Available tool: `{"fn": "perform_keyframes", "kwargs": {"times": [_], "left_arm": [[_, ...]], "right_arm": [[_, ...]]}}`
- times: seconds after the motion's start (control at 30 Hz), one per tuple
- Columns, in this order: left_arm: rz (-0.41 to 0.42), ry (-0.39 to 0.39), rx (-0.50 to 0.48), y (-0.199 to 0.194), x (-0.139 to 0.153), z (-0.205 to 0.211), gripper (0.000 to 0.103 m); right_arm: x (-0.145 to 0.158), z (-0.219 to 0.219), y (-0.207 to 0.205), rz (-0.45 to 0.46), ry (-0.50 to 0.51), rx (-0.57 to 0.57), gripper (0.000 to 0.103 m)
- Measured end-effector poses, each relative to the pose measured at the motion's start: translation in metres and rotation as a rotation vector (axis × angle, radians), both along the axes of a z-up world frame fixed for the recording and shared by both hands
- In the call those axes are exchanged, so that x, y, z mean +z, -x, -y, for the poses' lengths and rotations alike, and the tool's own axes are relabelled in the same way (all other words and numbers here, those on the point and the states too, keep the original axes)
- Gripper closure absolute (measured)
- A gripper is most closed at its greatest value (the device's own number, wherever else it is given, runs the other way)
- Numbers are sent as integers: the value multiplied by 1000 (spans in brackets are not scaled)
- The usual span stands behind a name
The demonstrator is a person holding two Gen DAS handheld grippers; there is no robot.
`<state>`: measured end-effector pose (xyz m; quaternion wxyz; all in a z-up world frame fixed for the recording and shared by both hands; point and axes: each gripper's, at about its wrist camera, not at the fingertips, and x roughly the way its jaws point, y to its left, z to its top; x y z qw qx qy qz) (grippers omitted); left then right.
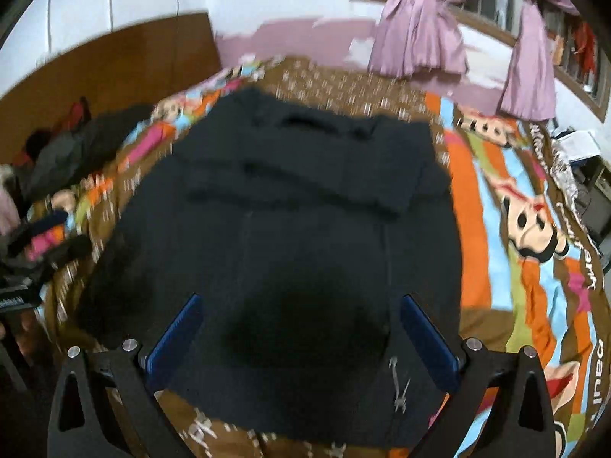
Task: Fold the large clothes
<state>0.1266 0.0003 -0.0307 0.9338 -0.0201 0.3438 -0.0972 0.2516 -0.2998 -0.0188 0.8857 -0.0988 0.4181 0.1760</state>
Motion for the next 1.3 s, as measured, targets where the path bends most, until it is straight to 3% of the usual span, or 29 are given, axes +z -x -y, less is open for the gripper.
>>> {"fn": "perform_keyframes", "kwargs": {"times": [0.1,0.27,0.6,0.73,0.9,1.07,1.3], "left_arm": [[-18,80,5,18,-26,-3,2],[-68,-9,2,30,-56,11,2],[-126,-144,-42,55,-107,13,2],[-138,-179,-81,57,-118,17,2],[-103,-280,-107,63,-130,24,2],[-63,-522,-79,54,-152,40,2],[-68,-602,-64,42,-165,41,2]], "right_arm": [[-24,2,6,-55,39,8,0],[-55,4,15,-152,53,10,0],[-89,2,35,-208,149,89,0],[-104,4,34,-276,181,100,0],[-112,10,33,-318,181,90,0],[-112,17,29,-339,155,62,0],[-111,23,30,-330,153,60,0]]}}
